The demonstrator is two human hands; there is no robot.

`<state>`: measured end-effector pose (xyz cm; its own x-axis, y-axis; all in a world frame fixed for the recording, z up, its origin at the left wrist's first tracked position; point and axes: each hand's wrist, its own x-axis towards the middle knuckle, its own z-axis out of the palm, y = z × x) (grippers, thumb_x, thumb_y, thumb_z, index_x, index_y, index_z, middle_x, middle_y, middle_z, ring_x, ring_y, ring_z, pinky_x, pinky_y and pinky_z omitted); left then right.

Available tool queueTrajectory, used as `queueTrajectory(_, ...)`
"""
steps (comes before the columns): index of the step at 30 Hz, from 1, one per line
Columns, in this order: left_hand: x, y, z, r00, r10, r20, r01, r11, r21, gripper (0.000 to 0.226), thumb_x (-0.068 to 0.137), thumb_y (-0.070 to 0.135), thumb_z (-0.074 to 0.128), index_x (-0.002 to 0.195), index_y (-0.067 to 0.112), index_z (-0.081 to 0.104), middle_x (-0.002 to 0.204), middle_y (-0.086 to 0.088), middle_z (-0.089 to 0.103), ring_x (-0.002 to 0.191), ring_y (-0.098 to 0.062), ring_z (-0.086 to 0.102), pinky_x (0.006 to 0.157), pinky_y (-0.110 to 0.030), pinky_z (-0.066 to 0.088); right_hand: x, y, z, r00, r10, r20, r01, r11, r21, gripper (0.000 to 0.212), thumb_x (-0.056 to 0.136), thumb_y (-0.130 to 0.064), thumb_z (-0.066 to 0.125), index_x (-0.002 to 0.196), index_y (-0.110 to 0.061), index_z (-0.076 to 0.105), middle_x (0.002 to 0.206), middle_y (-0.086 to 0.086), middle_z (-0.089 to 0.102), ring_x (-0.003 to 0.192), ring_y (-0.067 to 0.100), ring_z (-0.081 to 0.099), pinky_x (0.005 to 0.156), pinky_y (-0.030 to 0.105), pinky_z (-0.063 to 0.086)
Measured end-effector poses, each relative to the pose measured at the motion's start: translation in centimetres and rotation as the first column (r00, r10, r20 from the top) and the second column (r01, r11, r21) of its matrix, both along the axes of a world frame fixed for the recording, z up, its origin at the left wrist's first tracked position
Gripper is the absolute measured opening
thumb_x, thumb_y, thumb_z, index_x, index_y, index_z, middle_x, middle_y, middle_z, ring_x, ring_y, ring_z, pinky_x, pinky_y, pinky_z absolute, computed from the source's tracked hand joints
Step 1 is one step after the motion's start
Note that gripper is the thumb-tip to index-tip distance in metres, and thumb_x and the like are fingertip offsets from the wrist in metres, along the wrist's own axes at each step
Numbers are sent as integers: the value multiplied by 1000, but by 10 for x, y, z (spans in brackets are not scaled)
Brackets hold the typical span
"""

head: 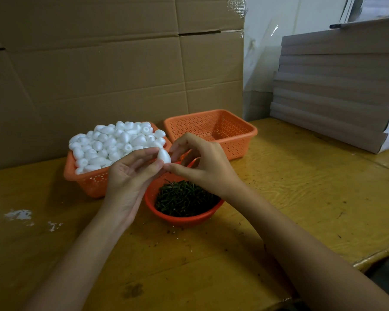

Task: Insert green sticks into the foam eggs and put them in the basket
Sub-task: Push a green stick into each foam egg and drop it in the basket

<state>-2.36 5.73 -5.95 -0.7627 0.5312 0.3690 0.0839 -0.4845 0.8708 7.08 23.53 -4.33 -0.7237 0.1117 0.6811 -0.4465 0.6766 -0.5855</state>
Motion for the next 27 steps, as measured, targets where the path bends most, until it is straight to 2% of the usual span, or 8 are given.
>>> queueTrajectory(4,0,-1,1,999,-45,-1,45,998,32,32,75,22,88,106,14,84,118,-18,77,120,-34,73,94,-35,62,0,1,0,1000,20,12,-19,999,-44,33,86,-28,88,108,-15,68,93,-6,77,78,11,75,65,21,55)
queueTrajectory(7,0,0,1,1000,-22,-10,22,1000,9,28,79,15,84,107,16,84,120,-18,77,120,-34,73,93,-34,62,0,3,0,999,41,17,-40,998,-55,33,85,-25,88,108,-13,67,95,-4,77,79,13,75,64,19,54)
queueTrajectory(13,-2,-1,1,998,-50,-23,51,999,19,37,86,3,76,120,18,80,125,-19,76,123,-32,72,95,-33,61,1,2,1,998,20,58,-16,998,-60,23,87,-26,86,98,-12,71,94,-4,75,82,13,74,71,40,62)
queueTrajectory(16,-2,0,1,999,-42,-21,42,998,36,34,87,3,74,117,18,80,123,-16,77,123,-31,72,95,-34,61,1,3,2,992,-15,128,18,1000,-15,20,88,-31,85,93,-14,75,89,-6,76,81,10,73,77,41,61)
queueTrajectory(20,-1,0,2,1000,-11,-9,11,999,37,32,86,5,74,114,20,81,124,-14,77,120,-29,73,92,-33,62,0,2,1,983,-46,180,33,997,71,14,89,-28,84,89,-15,78,83,-6,77,79,8,73,78,43,59)
queueTrajectory(27,4,1,3,1000,0,3,0,1000,22,30,83,5,75,107,20,84,125,-13,77,125,-27,71,90,-29,62,0,0,0,984,-54,172,48,998,38,12,84,-24,88,89,-17,79,82,-7,78,79,7,74,78,42,60)
